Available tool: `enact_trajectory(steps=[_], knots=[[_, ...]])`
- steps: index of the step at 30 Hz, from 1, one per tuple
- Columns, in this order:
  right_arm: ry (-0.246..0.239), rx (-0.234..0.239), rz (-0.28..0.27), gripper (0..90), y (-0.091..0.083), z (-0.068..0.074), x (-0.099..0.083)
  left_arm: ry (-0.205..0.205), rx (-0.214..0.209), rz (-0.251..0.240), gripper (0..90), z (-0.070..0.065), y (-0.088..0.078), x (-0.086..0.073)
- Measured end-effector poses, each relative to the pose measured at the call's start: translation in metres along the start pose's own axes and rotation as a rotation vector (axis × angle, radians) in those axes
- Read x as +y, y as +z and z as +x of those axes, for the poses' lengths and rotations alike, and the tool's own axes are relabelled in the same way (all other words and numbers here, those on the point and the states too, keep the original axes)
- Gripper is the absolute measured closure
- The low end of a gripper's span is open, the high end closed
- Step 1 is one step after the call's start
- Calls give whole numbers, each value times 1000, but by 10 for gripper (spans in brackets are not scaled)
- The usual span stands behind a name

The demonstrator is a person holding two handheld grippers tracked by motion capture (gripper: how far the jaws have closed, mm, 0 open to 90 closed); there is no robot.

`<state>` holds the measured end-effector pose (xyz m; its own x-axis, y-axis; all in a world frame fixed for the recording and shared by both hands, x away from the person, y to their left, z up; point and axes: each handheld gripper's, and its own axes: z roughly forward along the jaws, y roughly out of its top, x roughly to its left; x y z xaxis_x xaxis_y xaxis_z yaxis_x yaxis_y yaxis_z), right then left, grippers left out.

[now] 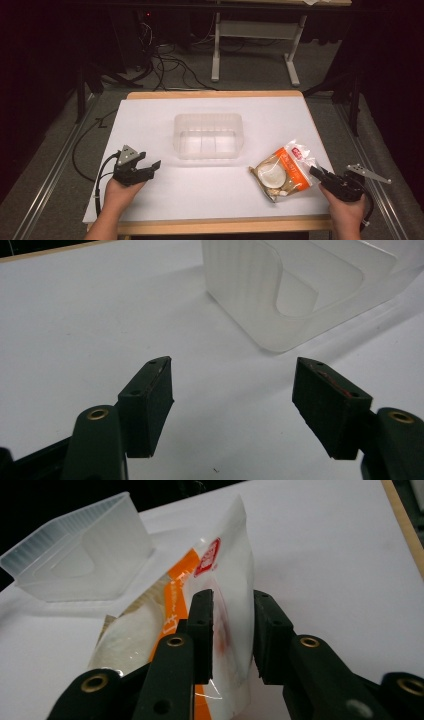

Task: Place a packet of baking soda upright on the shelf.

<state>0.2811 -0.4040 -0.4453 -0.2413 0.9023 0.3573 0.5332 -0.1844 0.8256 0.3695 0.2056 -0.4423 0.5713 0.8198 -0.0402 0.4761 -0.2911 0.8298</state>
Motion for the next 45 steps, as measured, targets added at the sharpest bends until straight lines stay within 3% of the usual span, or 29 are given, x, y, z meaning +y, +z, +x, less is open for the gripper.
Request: enact_trajectory(steps=[5,8,12,18,27,32,40,45], knots=[[-80,13,-24,742,0,19,6,10,0,8,329,-1,1,0],[-132,-2,-30,813,1,28,8,14,0,10,330,-1,1,0],[-159,-13,-38,900,0,34,10,15,1,11,329,-1,1,0],[-206,-21,-68,900,-3,48,19,18,2,14,330,-2,2,0],[-255,27,-130,900,-4,75,39,22,6,20,329,-1,2,0],[-270,19,-149,900,-2,82,50,19,8,16,329,-1,2,0],[-280,-50,-181,900,2,84,65,21,9,18,329,0,2,0],[-286,-55,-182,900,7,90,61,20,10,12,329,0,2,0]])
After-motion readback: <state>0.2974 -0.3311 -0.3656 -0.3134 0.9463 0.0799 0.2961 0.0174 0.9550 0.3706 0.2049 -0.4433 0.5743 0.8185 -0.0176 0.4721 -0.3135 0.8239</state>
